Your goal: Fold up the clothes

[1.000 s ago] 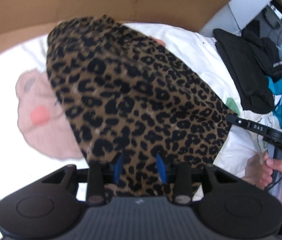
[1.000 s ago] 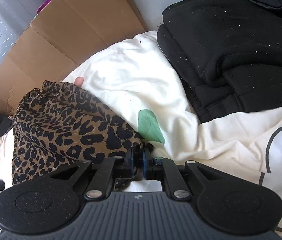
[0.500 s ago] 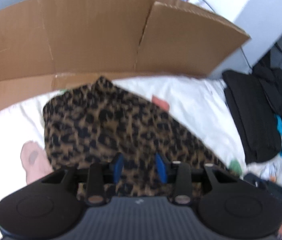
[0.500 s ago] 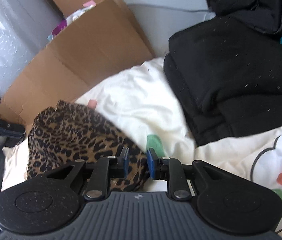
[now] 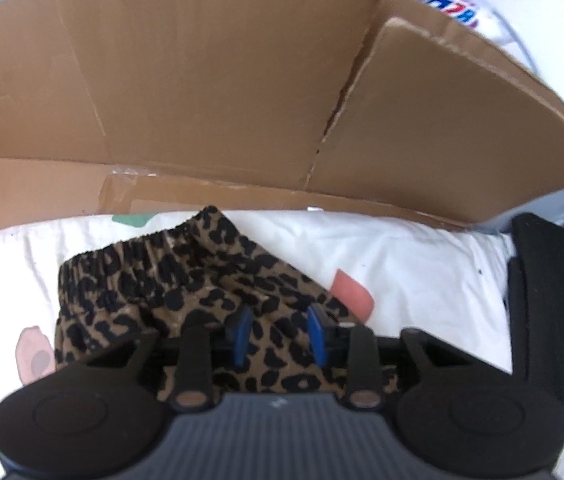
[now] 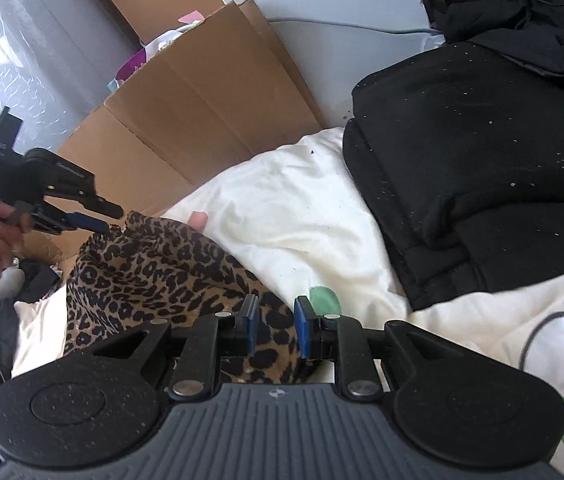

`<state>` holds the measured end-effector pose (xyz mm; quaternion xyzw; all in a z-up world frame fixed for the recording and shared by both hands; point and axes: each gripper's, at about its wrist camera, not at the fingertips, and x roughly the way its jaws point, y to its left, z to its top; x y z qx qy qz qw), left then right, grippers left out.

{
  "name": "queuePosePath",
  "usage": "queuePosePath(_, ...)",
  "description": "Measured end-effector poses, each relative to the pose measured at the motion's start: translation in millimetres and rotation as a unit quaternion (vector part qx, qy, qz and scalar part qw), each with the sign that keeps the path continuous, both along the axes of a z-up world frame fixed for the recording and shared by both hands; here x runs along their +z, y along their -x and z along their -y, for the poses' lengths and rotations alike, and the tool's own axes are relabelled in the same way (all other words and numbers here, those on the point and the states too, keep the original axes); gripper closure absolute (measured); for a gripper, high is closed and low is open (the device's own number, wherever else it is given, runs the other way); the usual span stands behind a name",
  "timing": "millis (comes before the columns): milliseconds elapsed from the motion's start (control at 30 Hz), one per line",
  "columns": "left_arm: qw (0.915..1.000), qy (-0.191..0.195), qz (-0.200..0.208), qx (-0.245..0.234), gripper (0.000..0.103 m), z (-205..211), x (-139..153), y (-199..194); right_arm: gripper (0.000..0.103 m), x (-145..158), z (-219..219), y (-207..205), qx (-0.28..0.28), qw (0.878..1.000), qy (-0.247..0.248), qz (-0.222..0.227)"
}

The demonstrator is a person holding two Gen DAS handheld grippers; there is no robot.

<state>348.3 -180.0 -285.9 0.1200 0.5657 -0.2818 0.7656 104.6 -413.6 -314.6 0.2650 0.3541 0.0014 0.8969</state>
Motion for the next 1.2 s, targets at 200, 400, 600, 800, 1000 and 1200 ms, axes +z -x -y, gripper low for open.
queuePosePath(200,0.9990,-0.026,-0.016,0.033,0.080,11,-21,-7,0.083,-8,-7,-16,0.011,1.000,-0.014,-0.002)
queuePosePath(400,0.9961,-0.064,-0.020,0.057,0.080,18,-41,-9,0.083,-16,-16,-26,0.044,0.999,-0.011,-0.004)
queuePosePath(600,0.9919,-0.075,-0.038,0.095,0.077,14,-58,-16,0.080,-36,-10,-25,0.040,0.999,-0.016,-0.029)
queuePosePath(800,0.9847,-0.052,-0.065,0.153,0.076,-2,-72,-24,0.080,-41,-8,-21,0.048,0.998,-0.010,-0.032)
queuePosePath(1000,0.9825,-0.048,-0.053,0.172,0.074,-2,-73,-22,0.081,-45,-8,-14,0.062,0.998,-0.003,-0.031)
queuePosePath(1200,0.9751,-0.035,-0.068,0.208,0.094,-12,-73,-29,0.081,-46,-7,-9,0.074,0.997,0.000,-0.027)
